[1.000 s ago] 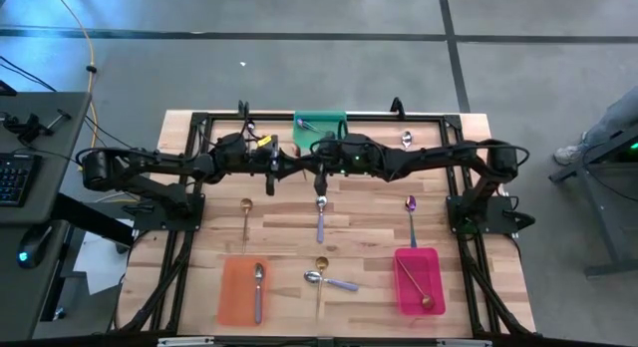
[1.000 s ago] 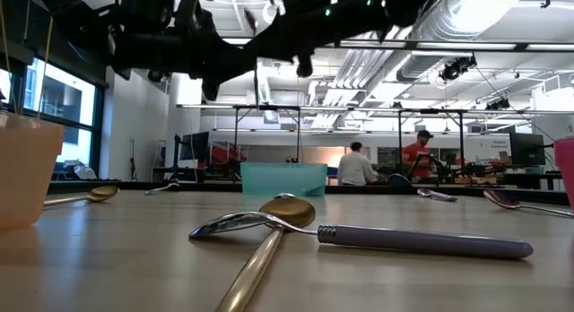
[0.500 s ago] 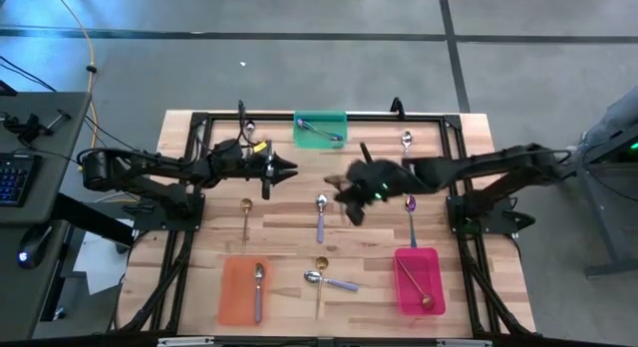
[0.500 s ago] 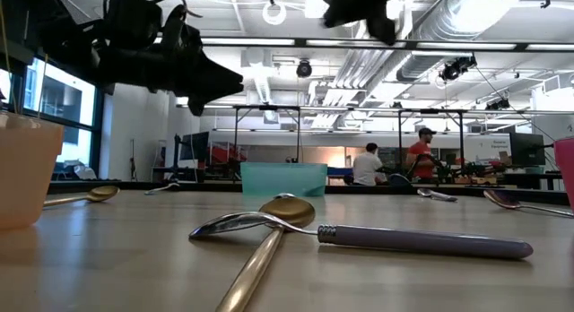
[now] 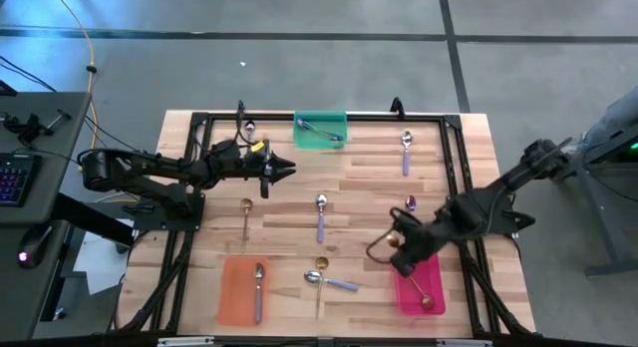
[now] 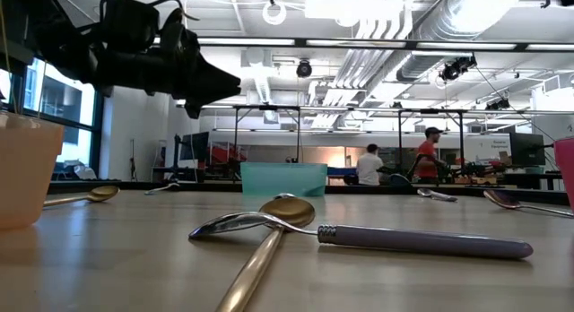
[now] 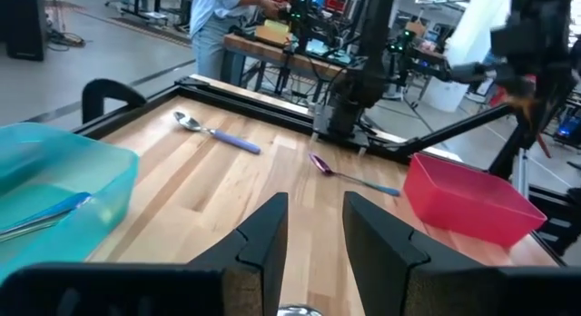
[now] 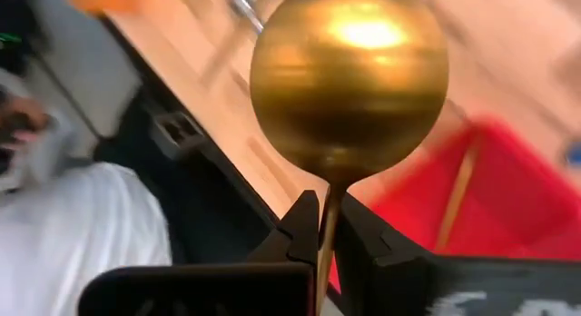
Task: Sort silverware by color (type)
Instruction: Put the yellow spoon into the red bin
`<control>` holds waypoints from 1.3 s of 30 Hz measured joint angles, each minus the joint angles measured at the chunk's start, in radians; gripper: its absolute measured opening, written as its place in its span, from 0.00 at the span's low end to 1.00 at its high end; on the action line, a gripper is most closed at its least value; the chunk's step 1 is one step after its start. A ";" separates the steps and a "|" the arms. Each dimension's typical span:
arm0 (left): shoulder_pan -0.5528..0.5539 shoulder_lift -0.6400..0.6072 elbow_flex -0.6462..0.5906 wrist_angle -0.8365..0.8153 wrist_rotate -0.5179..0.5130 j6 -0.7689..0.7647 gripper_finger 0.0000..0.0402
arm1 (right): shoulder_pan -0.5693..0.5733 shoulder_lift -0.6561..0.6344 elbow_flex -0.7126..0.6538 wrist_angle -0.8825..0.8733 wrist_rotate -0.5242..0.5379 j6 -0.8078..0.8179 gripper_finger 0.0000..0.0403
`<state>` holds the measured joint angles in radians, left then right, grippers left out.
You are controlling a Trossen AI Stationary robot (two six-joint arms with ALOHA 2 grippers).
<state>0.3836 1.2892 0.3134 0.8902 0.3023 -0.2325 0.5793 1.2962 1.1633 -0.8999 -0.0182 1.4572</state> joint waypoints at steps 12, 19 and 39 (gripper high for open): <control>0.016 0.000 0.000 -0.001 0.000 -0.027 0.24 | 0.067 0.146 0.000 -0.062 -0.039 0.076 0.00; 0.016 0.000 0.000 -0.002 0.001 -0.027 0.24 | 0.124 0.182 -0.002 -0.126 -0.023 0.156 0.00; 0.015 0.000 0.000 -0.003 0.016 -0.028 0.24 | 0.153 0.183 -0.323 0.224 -0.044 0.182 0.02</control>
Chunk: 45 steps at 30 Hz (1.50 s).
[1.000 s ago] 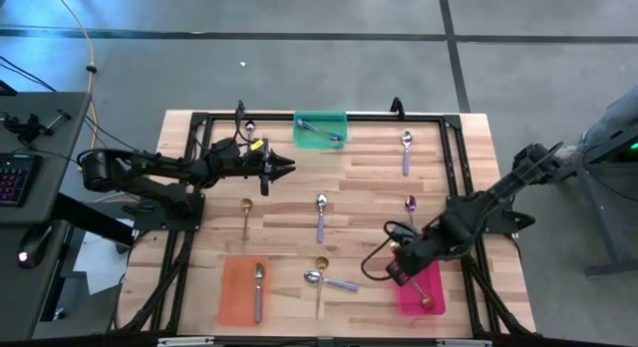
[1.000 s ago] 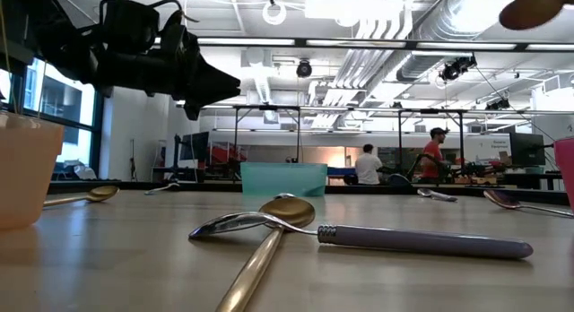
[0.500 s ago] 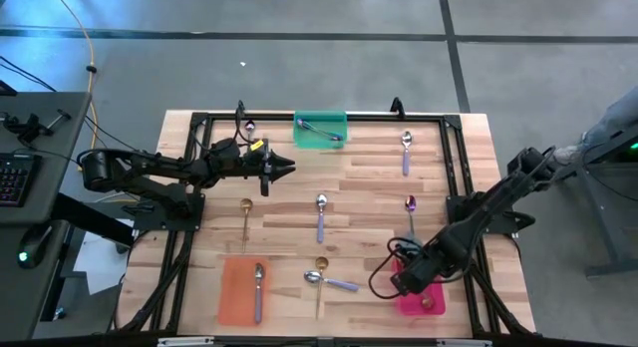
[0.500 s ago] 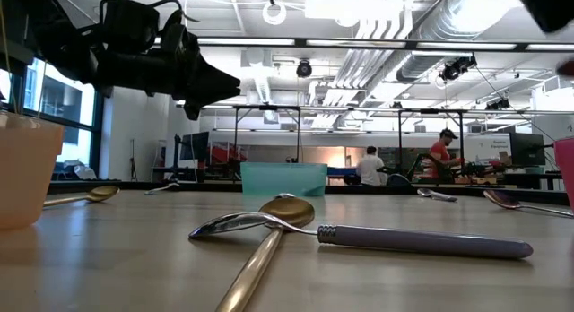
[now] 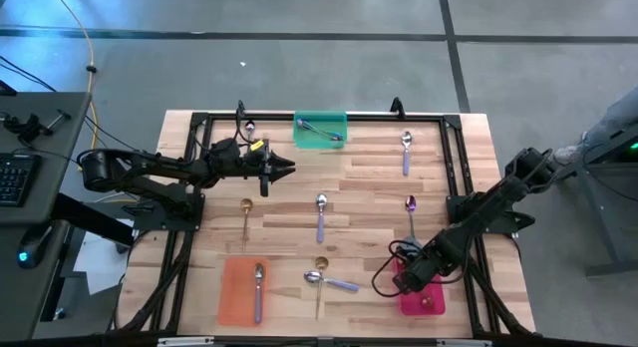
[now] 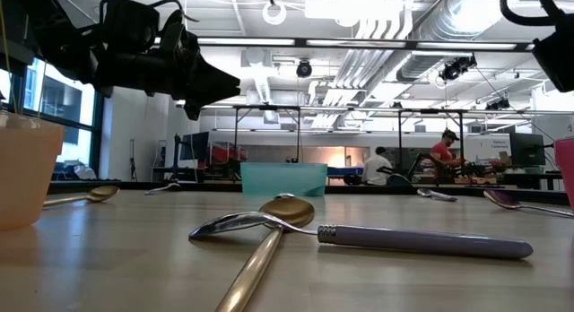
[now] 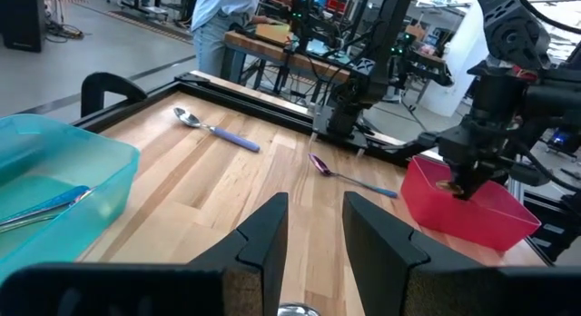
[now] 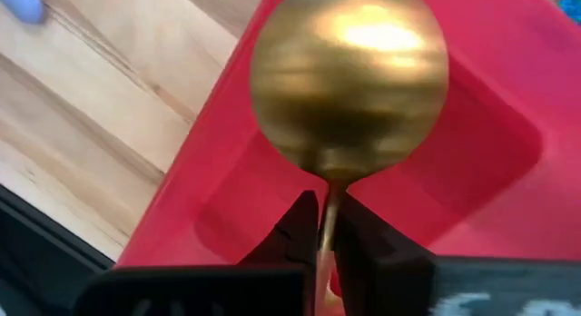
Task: Sort silverware by color (type)
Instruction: Put the yellow spoon into the red bin, then put the purple spoon into the orange bin
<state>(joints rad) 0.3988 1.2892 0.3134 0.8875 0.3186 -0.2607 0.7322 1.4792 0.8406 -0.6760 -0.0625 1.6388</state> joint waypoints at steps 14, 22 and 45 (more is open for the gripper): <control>-0.115 0.000 0.025 -0.069 0.060 0.064 0.22 | -0.029 -0.002 0.224 -0.368 -0.009 -0.269 0.24; -0.366 0.000 0.220 -0.541 -0.105 0.263 0.06 | -0.049 -0.002 0.288 -0.235 0.289 -0.690 0.03; -0.841 0.511 0.818 -0.960 -0.489 0.026 0.12 | -0.186 -0.152 -0.182 0.895 0.352 -1.388 0.00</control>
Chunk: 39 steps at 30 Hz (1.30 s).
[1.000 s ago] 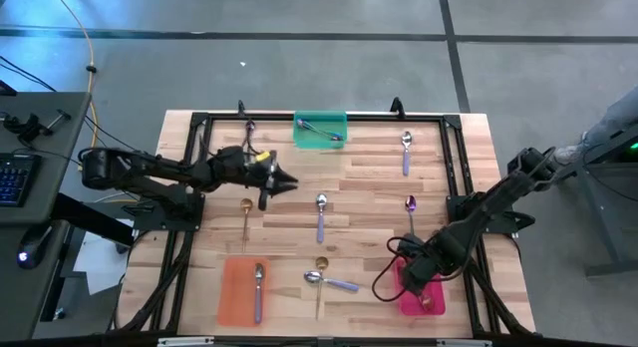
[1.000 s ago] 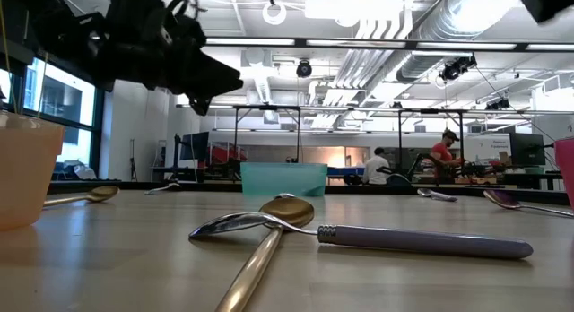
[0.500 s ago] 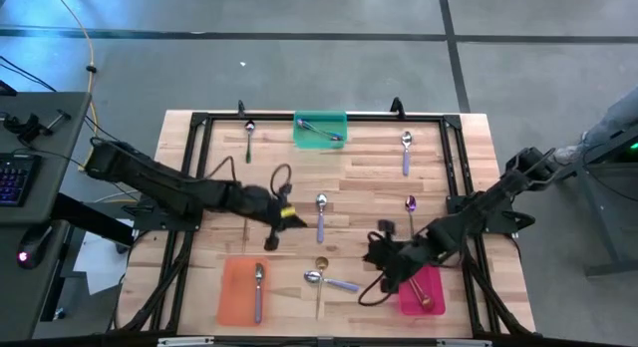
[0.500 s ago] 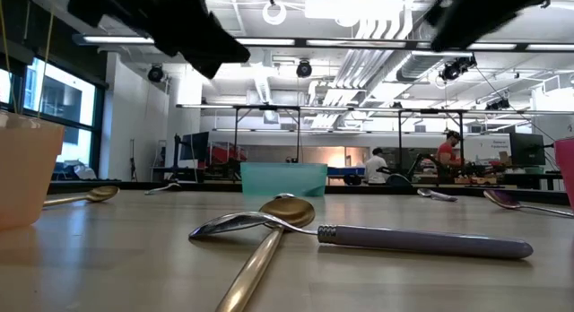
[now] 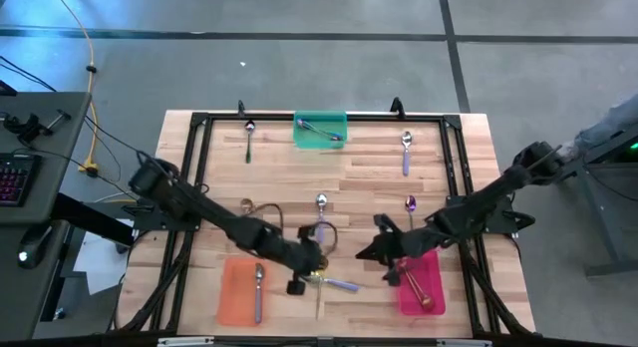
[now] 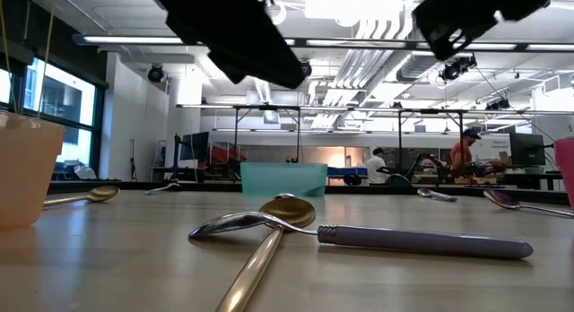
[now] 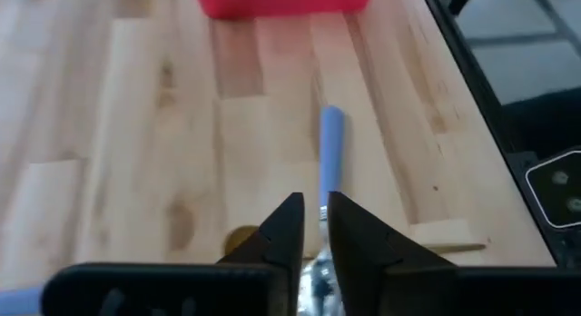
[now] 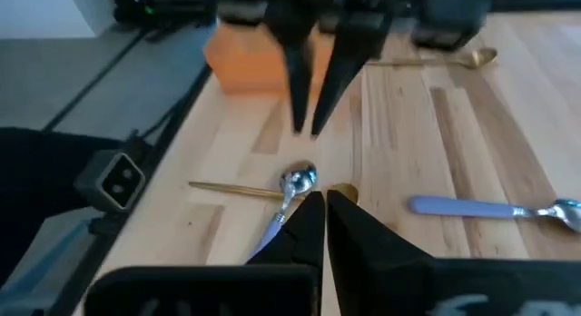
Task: Sort silverware by color (type)
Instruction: Put the purple spoon into the orange bin
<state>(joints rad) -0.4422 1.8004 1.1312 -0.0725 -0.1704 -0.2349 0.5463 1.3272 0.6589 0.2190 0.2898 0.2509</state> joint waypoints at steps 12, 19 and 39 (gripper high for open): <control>-0.054 0.261 0.303 -0.191 -0.003 -0.052 0.34 | 0.052 -0.284 -0.004 -0.188 0.096 -0.025 0.00; -0.048 0.315 0.319 -0.201 -0.031 -0.085 0.36 | 0.073 -0.373 -0.004 -0.238 0.118 -0.037 0.00; 0.012 0.378 0.322 -0.219 0.066 -0.004 0.21 | 0.076 -0.379 -0.004 -0.283 0.128 -0.076 0.00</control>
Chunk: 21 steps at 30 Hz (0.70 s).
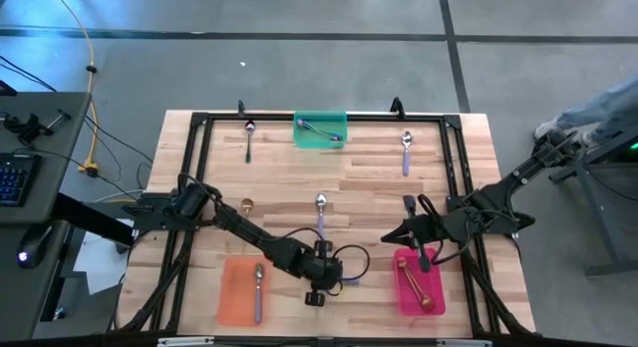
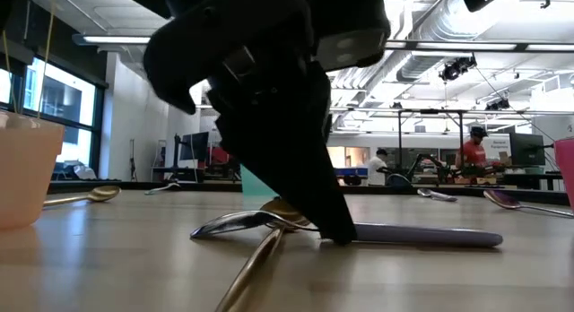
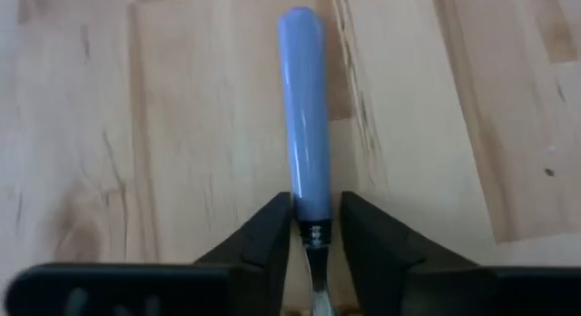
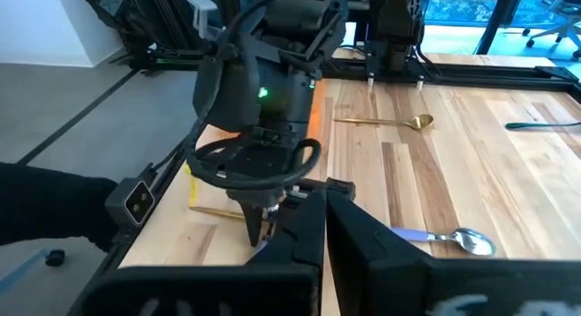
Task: Sort silverware by color (type)
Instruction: Put the purple spoon into the orange bin
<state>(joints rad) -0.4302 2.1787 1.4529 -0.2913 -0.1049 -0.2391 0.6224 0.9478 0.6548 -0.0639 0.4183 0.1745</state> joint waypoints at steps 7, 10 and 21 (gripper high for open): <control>0.024 -0.004 0.001 -0.012 0.068 0.069 0.06 | 0.000 0.000 0.000 -0.005 0.001 0.000 0.00; 0.032 -0.025 0.005 -0.042 0.073 0.076 0.06 | 0.000 0.000 0.000 -0.007 0.002 -0.001 0.00; 0.029 -0.210 0.022 -0.203 0.016 0.007 0.01 | 0.000 0.000 0.000 -0.008 0.030 -0.034 0.00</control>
<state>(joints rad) -0.4009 1.9688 1.4750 -0.4942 -0.0885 -0.2324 0.6220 0.9482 0.6552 -0.0715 0.4480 0.1410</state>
